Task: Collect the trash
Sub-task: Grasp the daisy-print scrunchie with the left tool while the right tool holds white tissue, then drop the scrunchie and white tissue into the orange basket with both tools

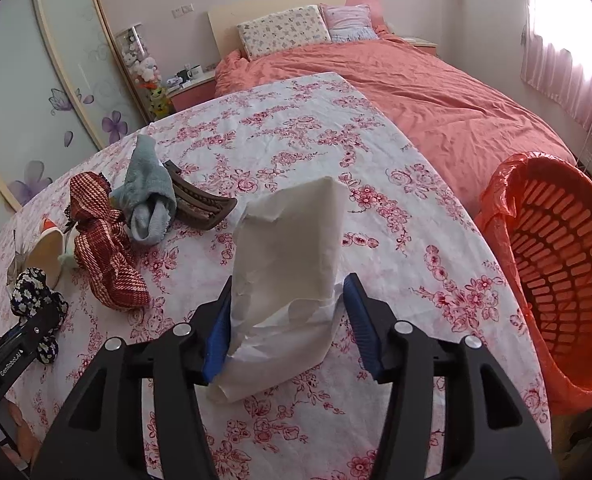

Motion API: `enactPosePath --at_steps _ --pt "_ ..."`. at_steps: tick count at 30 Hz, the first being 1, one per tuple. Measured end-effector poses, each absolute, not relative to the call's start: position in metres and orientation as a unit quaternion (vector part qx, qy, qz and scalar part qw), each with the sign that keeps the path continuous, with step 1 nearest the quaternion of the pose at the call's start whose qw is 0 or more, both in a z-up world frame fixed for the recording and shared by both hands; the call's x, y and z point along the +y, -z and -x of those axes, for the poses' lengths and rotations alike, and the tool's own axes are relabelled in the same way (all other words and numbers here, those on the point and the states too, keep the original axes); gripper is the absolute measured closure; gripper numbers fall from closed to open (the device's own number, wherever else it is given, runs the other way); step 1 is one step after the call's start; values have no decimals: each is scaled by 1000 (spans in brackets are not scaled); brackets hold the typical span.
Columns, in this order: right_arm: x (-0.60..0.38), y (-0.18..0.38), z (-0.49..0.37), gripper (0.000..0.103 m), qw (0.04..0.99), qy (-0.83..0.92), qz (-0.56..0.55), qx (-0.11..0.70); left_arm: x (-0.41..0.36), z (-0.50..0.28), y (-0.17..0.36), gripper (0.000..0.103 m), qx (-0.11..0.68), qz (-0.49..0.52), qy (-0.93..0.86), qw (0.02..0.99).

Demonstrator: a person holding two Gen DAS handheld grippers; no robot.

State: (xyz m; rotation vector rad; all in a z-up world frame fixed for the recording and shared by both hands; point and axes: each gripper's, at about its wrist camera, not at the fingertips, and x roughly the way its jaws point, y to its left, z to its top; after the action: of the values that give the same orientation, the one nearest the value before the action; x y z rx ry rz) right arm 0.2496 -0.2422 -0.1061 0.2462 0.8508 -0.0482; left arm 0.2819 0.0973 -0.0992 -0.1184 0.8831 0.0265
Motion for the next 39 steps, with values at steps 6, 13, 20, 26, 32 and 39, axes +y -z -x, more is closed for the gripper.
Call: enactPosePath --at_steps 6,13,20,26,32,39 --pt "-242 106 -249 50 903 23 -120 411 99 -281 99 56 426 64 -9 903" --pt "-240 99 -240 63 912 1 -95 398 104 -274 97 75 424 39 12 905" --pt "-238 91 -221 64 919 -19 -89 384 102 -260 83 83 406 37 32 912" --pt "-252 69 -203 64 928 -24 -102 357 87 -245 63 84 389 25 47 920" --pt "-279 50 -185 64 935 -21 -127 330 55 -227 41 84 372 19 82 924" --pt "-313 31 -159 64 947 12 -116 299 -3 -214 16 84 360 22 150 921"
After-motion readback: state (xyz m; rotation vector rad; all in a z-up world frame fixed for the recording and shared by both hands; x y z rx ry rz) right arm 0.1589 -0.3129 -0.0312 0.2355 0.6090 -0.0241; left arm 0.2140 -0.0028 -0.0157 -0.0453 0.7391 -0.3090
